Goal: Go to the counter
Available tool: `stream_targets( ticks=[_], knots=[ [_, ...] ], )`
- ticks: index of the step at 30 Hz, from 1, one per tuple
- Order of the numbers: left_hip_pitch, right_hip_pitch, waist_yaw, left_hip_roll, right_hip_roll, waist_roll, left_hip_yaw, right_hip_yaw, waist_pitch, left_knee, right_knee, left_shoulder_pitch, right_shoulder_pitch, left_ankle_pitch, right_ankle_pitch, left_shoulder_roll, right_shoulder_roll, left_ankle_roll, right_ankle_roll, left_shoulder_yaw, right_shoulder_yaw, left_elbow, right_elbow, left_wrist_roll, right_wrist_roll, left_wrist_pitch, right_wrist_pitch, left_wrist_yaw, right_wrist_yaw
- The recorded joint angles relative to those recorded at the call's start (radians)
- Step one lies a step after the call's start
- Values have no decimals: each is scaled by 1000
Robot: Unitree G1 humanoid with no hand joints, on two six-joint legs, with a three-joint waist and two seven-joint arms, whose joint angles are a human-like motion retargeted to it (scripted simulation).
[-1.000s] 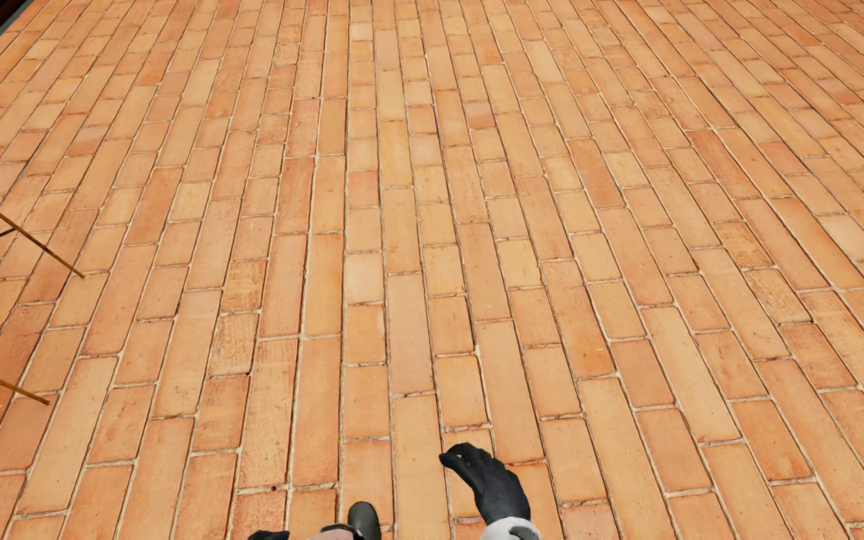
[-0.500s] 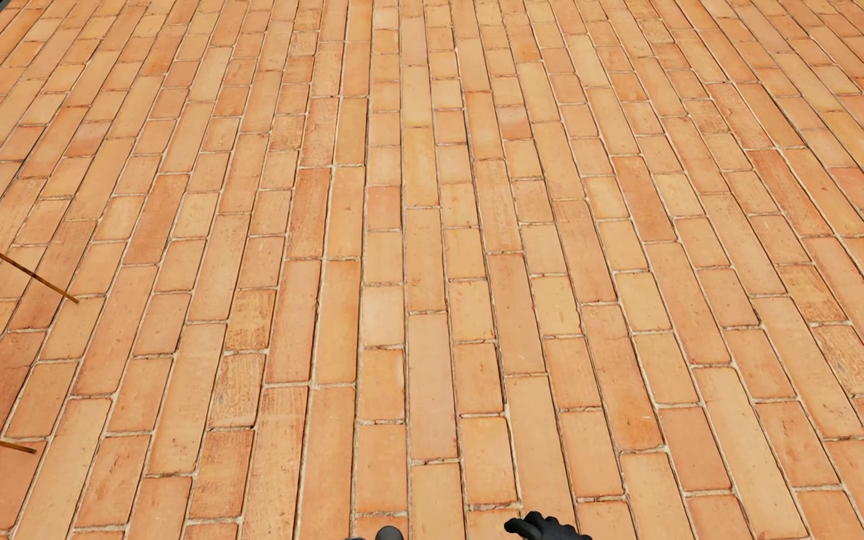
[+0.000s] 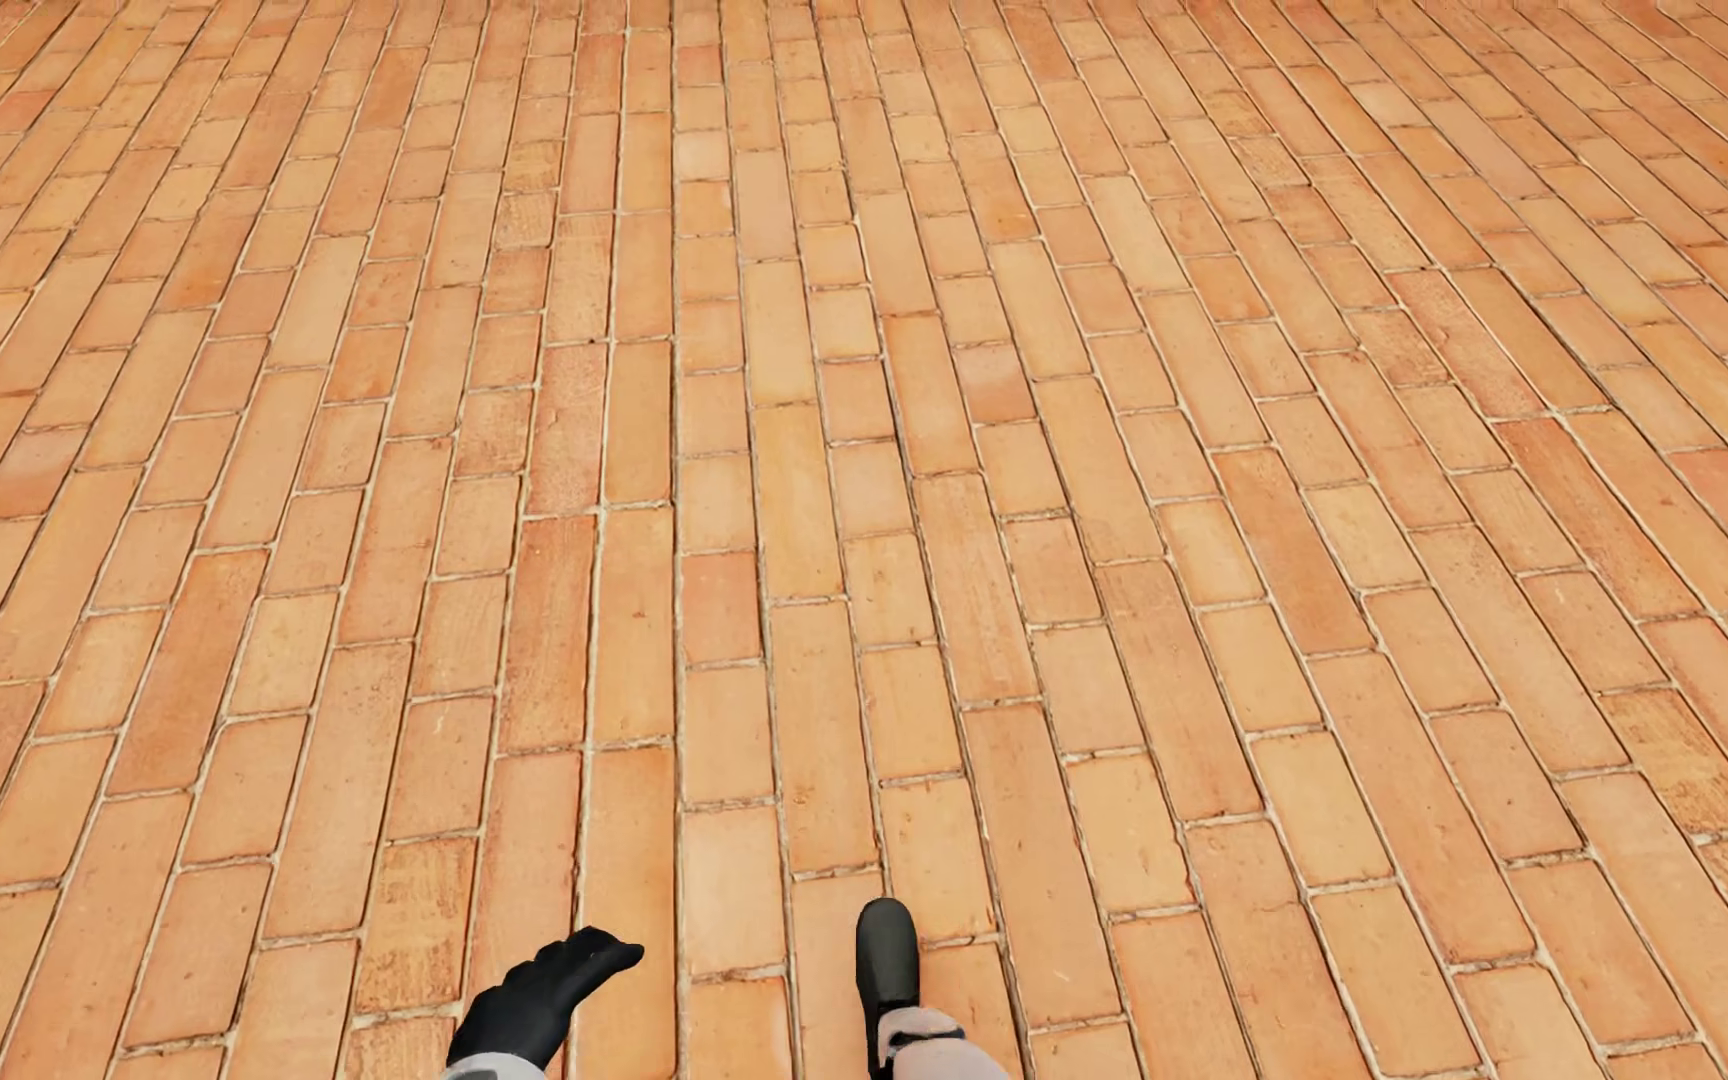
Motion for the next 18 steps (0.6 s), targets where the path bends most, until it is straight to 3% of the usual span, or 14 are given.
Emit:
stream_targets(
  ticks=[2, 3, 5, 7, 8, 10, 12, 14, 16, 18],
  knots=[
    [65, 1, -16, 30, 31, 22, -27, 3, -14, 39, 119, 17, 6, 61, 129, 5, 11, -18, -49, 10, -3, 55, 43, -9, -46, 44, -14, -40, 17],
    [75, 14, -21, 55, 47, 39, -29, -13, -17, 88, 174, 39, 0, 127, 131, 4, 22, -40, -54, 31, -16, 78, 72, -15, -59, 75, -9, -51, 26],
    [-2, 64, -27, 120, 91, 76, -40, -41, -12, 323, 215, 100, -44, 329, 65, 8, 58, -138, -73, 57, -67, 99, 143, -19, -69, 114, 1, -73, 22],
    [-176, 137, -27, 221, 126, 108, -28, -77, 0, 659, 204, 132, -65, 568, 7, 56, 86, -266, -85, -12, -89, 87, 165, 11, -73, 78, -22, -158, -4],
    [-270, 171, -21, 283, 146, 124, -15, -93, 7, 798, 198, 144, -87, 617, -20, 95, 96, -280, -90, -51, -80, 57, 166, 31, -81, 44, -40, -204, -4],
    [-448, 246, 1, 350, 189, 150, -27, -103, 21, 956, 190, 178, -153, 474, -76, 131, 105, -249, -101, -56, -33, -25, 168, 32, -114, 23, -74, -225, 9],
    [-592, 310, 29, 378, 223, 166, -39, -91, 32, 943, 215, 226, -230, 282, -148, 111, 108, -195, -109, 42, 16, -111, 165, -30, -144, 43, -91, -162, 17],
    [-693, 379, 53, 379, 237, 172, -47, -67, 35, 764, 224, 269, -311, 159, -210, 61, 116, -164, -114, 138, 57, -174, 159, -91, -150, 65, -99, -84, 25],
    [-743, 454, 74, 376, 232, 169, -19, -41, 32, 479, 202, 269, -369, 154, -254, 40, 112, -122, -115, 152, 96, -176, 135, -102, -145, 81, -115, -72, 24],
    [-745, 535, 95, 355, 225, 164, 11, -17, 24, 148, 159, 252, -408, 191, -284, 54, 116, -152, -116, 112, 130, -143, 110, -63, -123, 80, -128, -121, 17]
  ],
)
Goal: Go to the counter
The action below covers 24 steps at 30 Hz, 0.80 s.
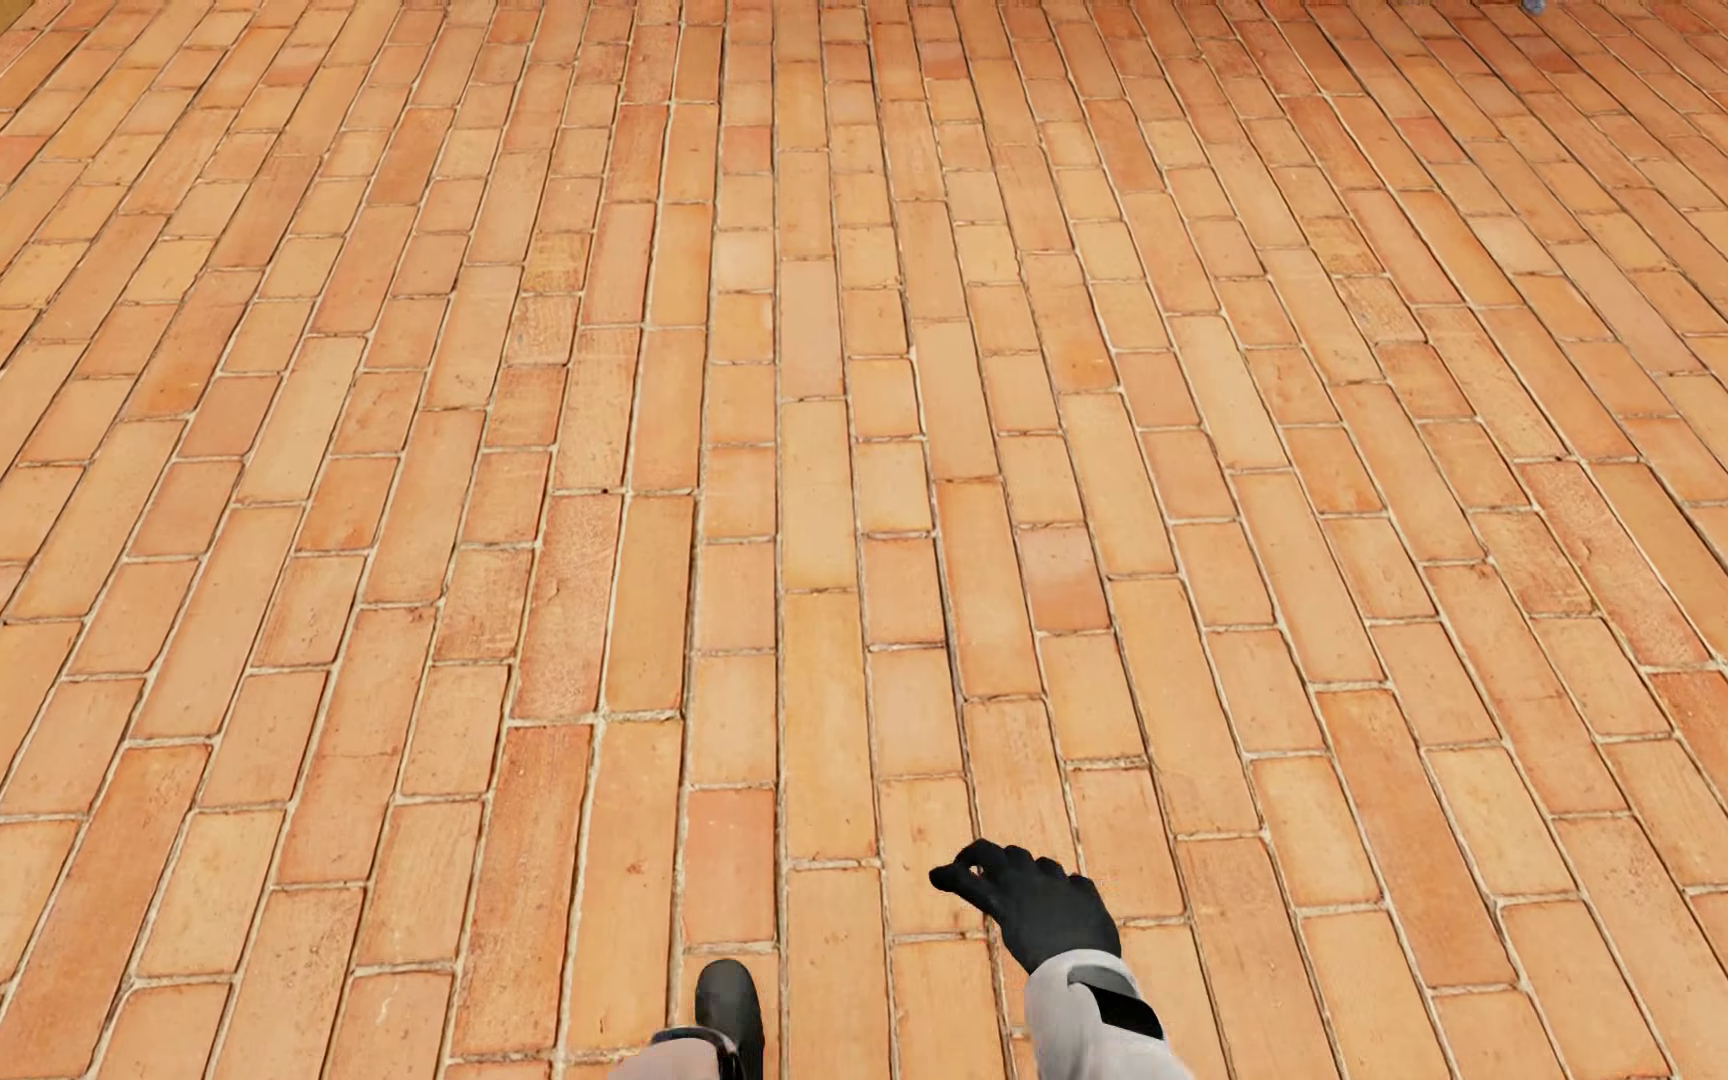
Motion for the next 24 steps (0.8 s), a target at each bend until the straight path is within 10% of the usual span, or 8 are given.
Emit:
stream_targets(
  ticks=[3, 7, 12, 15, 19, 24],
  knots=[
    [-3, 121, 24, -40, -6, -9, -45, 33, -12, -236, -30, 1, -35, 9, -32, 4, 11, -93, 5, -9, 65, 44, -3, 56, 10, -4, -2, -15, -4],
    [-13, 218, 39, -92, -62, -39, -44, 38, -31, 25, 90, 2, 21, 182, 69, -57, 9, 67, 41, 59, 75, 133, 19, 39, 13, 28, 51, 29, 5],
    [142, -80, 41, -211, -237, -128, 68, 36, -29, 96, 751, -55, 118, -15, 546, -110, -76, 147, 232, 75, 121, 204, 77, 53, -18, 6, 106, 57, 84],
    [268, -317, 25, -276, -247, -164, 88, 59, -15, 74, 918, -133, 222, -102, 398, -107, -135, 168, 201, 50, 66, 219, -12, 65, 51, -25, 94, 69, 82],
    [449, -515, -19, -331, -218, -176, 57, 91, -5, 11, 599, -236, 332, -191, 173, -89, -135, 178, 121, -9, -43, 192, -85, 78, 129, -71, 138, 64, 37],
    [669, -510, -72, -358, -236, -168, -8, 14, -16, -112, -177, -318, 389, -233, 245, -66, -119, 176, 126, -91, -78, 161, -52, 68, 102, -79, 140, 46, 19]
  ],
)
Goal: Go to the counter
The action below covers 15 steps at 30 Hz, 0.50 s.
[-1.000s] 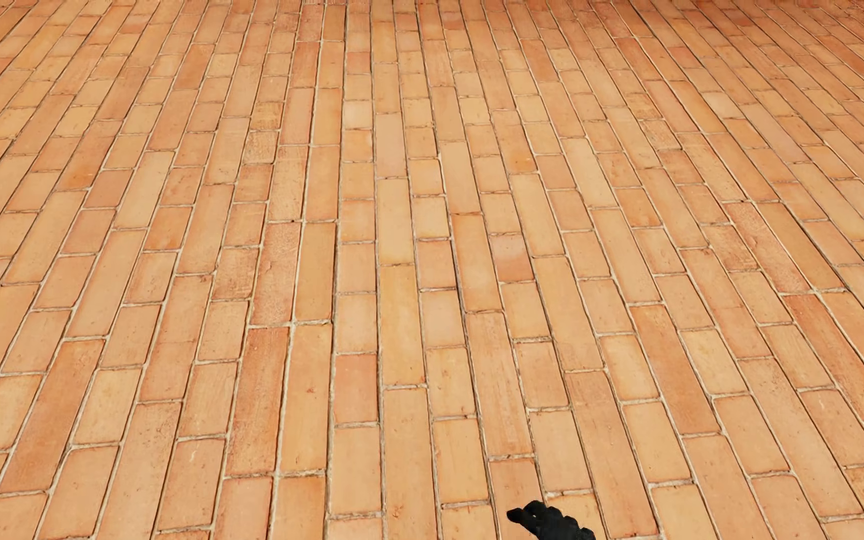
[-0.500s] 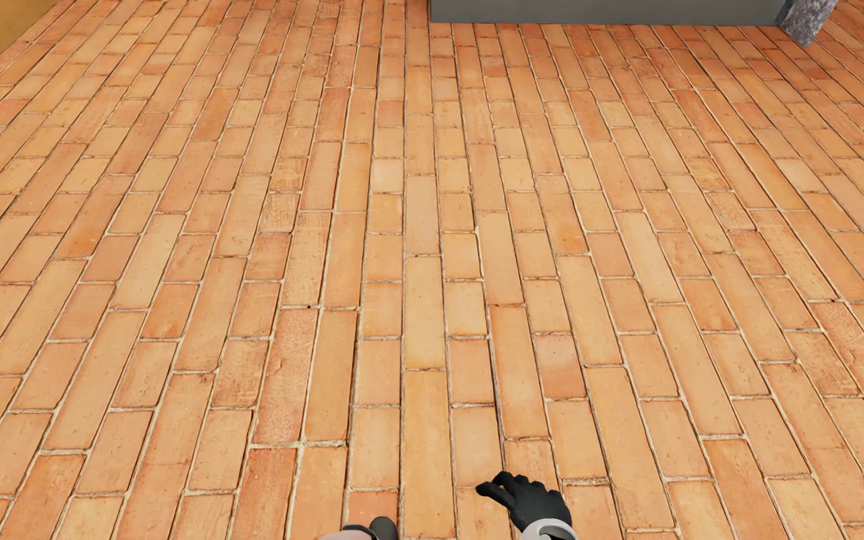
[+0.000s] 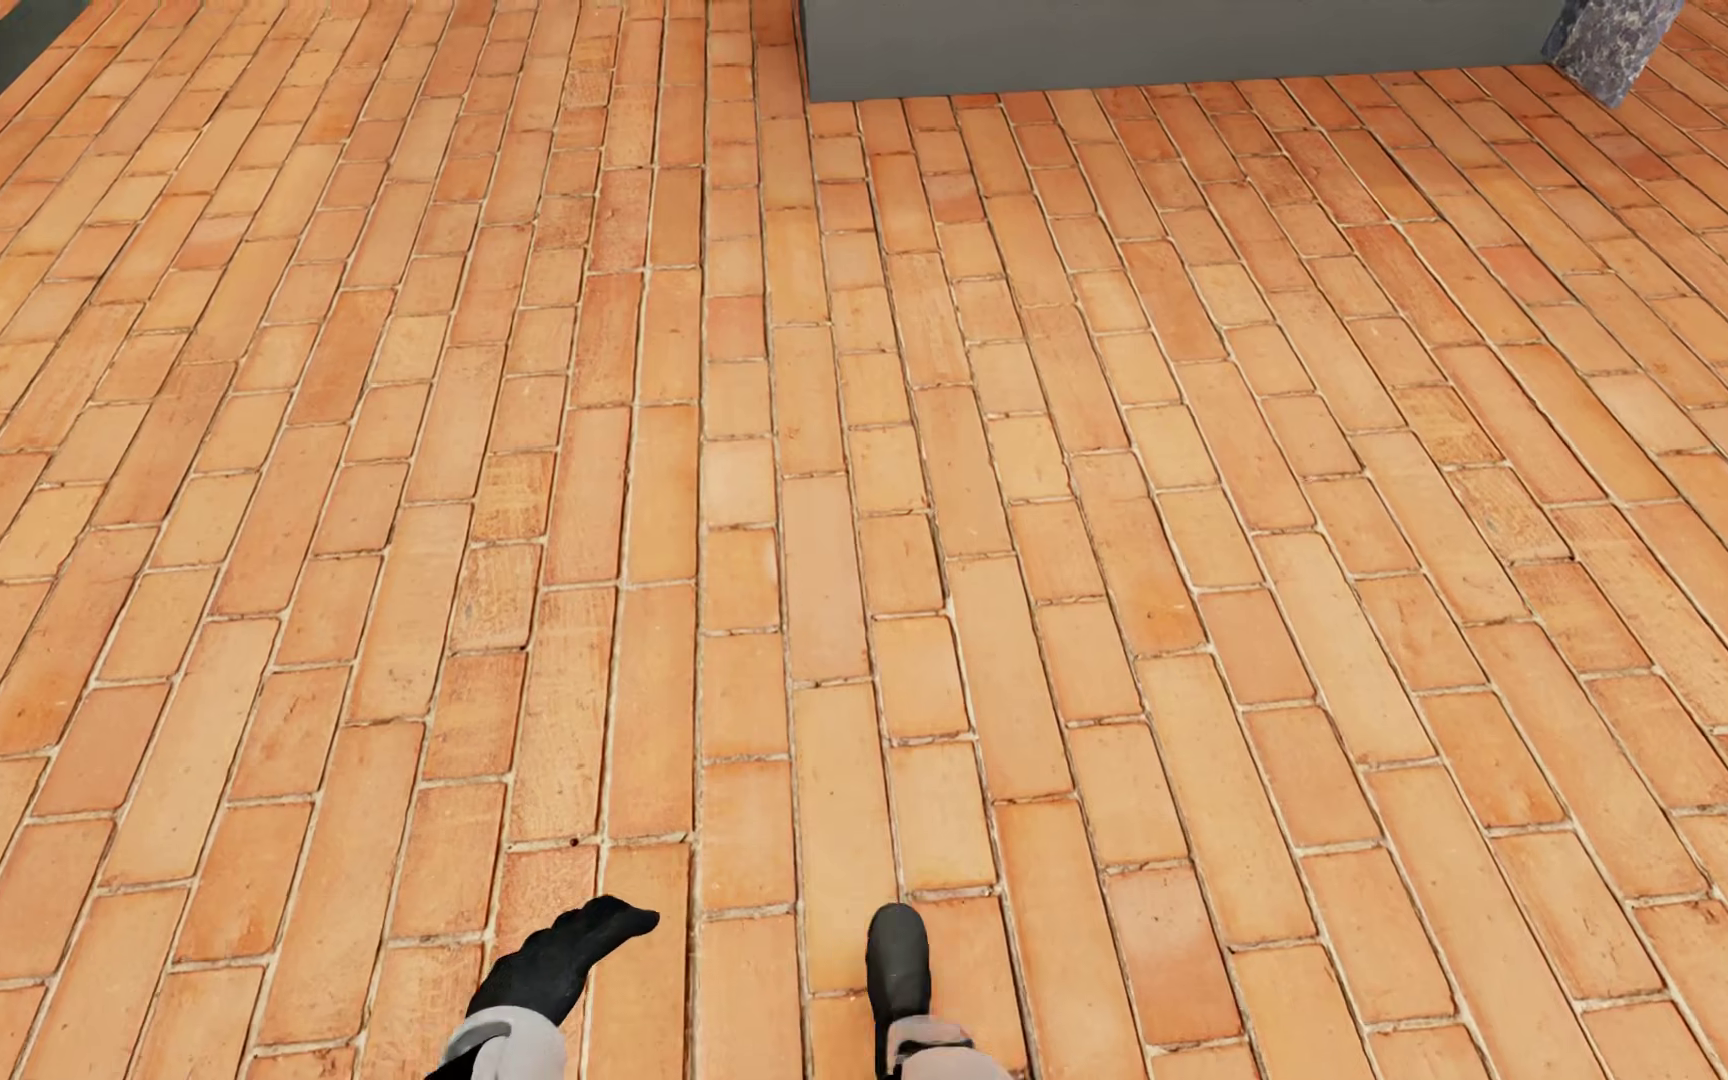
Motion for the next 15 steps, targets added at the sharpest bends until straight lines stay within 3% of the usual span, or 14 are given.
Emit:
stream_targets(
  ticks=[1, 3, 5, 7, 9, 10, 11, 12, 15],
  knots=[
    [32, -1, -7, 1, 6, 3, -11, -2, -2, 7, 4, -3, 4, -8, 5, 3, -1, -1, 17, -14, 6, -1, 14, 5, -13, 15, -7, -3, 0],
    [95, -12, -22, 19, 40, 16, -33, 16, -8, 52, 138, 13, 10, 12, 96, 11, 9, -1, -79, -41, 8, 2, 50, 29, -39, 81, -12, 1, 2],
    [119, 31, -28, 69, 68, 45, -36, -14, -17, 165, 219, 60, 6, 137, 151, 15, 43, -45, -53, -41, -24, 28, 96, 34, -44, 142, 6, 1, -3],
    [22, 90, -28, 142, 115, 82, -44, -47, -17, 442, 257, 110, -21, 379, 82, 16, 81, -134, -91, -10, -54, 77, 132, 3, -43, 166, 20, -37, -5],
    [-155, 160, -26, 240, 154, 119, -52, -87, -10, 756, 253, 136, -60, 619, 16, 49, 106, -290, -97, -43, -54, 101, 128, 5, -57, 143, 0, -118, -8],
    [-245, 198, -21, 274, 173, 136, -57, -97, -6, 863, 245, 150, -88, 632, -12, 82, 113, -298, -104, -81, -52, 89, 120, 22, -66, 109, -17, -154, -9],
    [-333, 230, -15, 297, 193, 151, -64, -103, 0, 936, 248, 170, -112, 559, -42, 107, 116, -302, -110, -107, -44, 57, 115, 38, -71, 87, -40, -172, -12],
    [-410, 265, -7, 324, 213, 164, -63, -103, 4, 966, 251, 197, -147, 472, -73, 125, 119, -268, -115, -105, -32, 16, 115, 36, -78, 76, -53, -172, -11],
    [-579, 372, 21, 362, 250, 182, -63, -71, 10, 797, 259, 277, -282, 263, -166, 90, 127, -194, -127, -1, 25, -88, 129, -46, -115, 90, -62, -102, 2]
  ],
)
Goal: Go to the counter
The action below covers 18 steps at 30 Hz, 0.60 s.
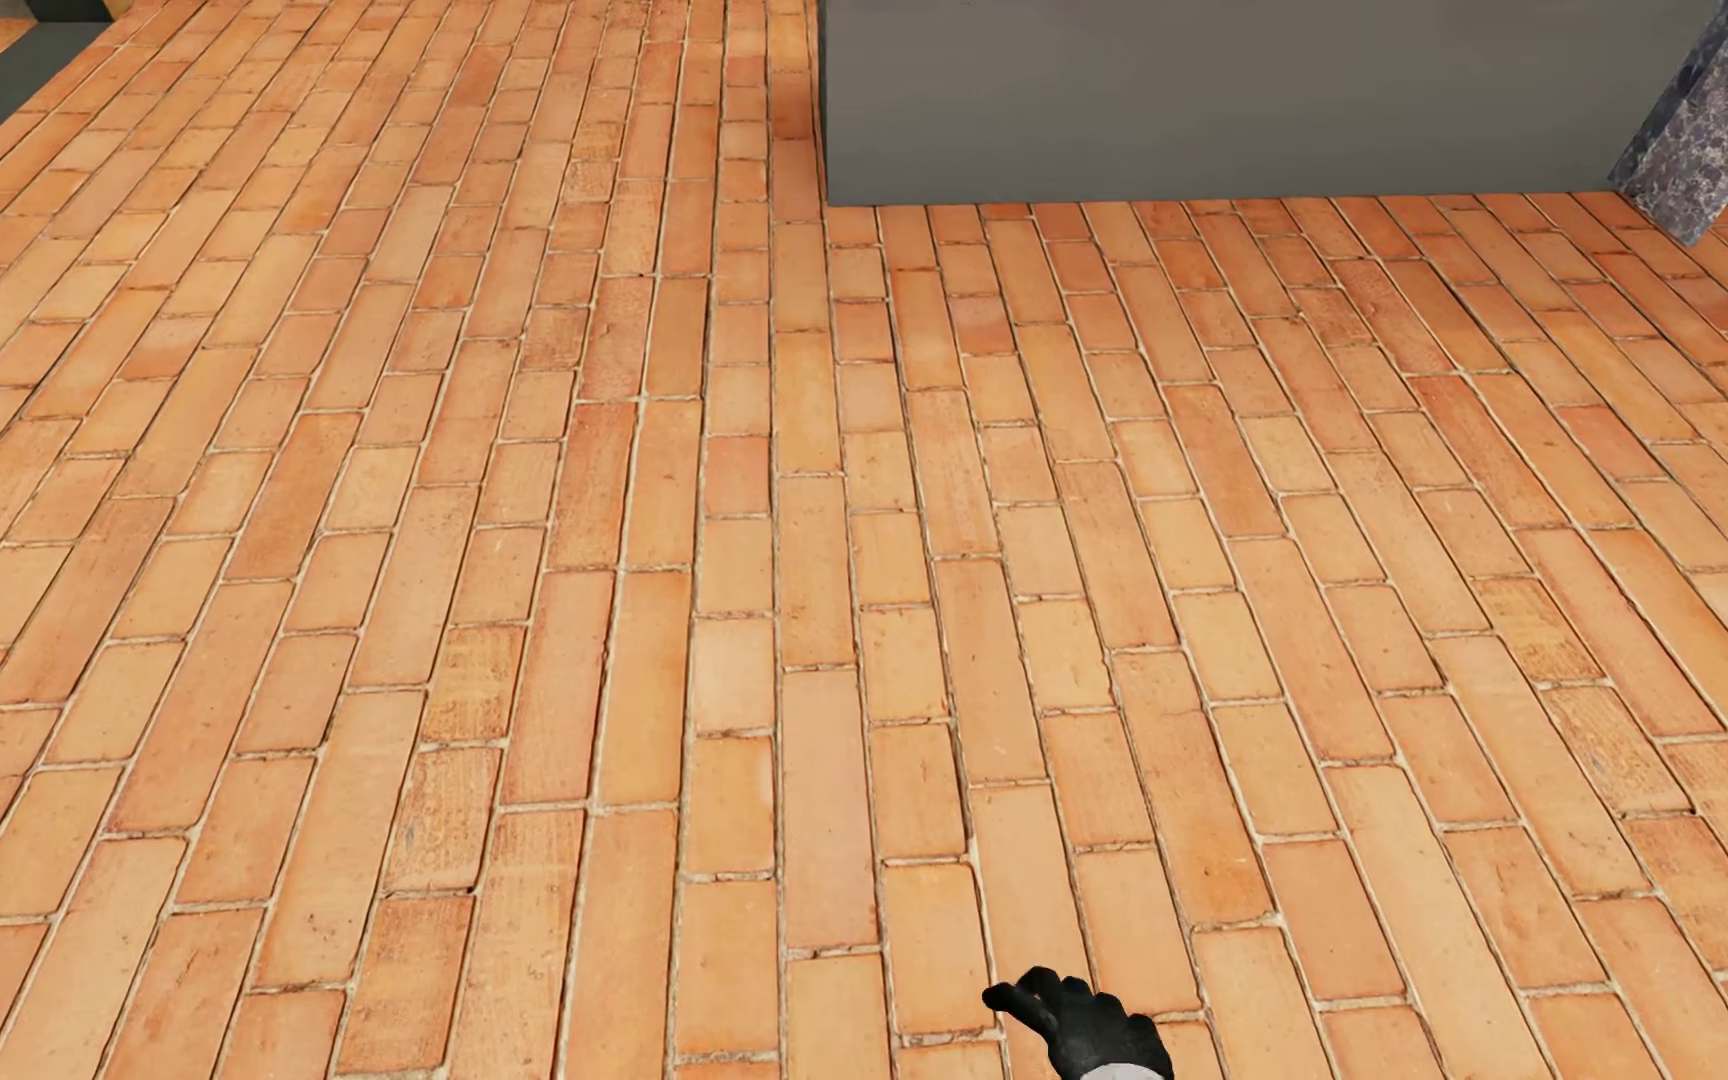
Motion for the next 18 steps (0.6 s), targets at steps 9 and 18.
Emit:
stream_targets(
  ticks=[9, 18],
  knots=[
    [-86, 329, 54, -81, -10, -24, -15, 92, -33, -825, -100, -29, -97, 64, -123, -38, 17, 1, 12, 66, 112, 54, -58, 31, 65, 29, -48, -8, -7],
    [148, -43, 94, -249, -261, -157, 164, 122, -34, -617, 793, -71, 38, -77, 413, -138, -110, 189, 289, 145, 141, 163, 79, 57, -15, -13, 16, 40, 39]
  ],
)
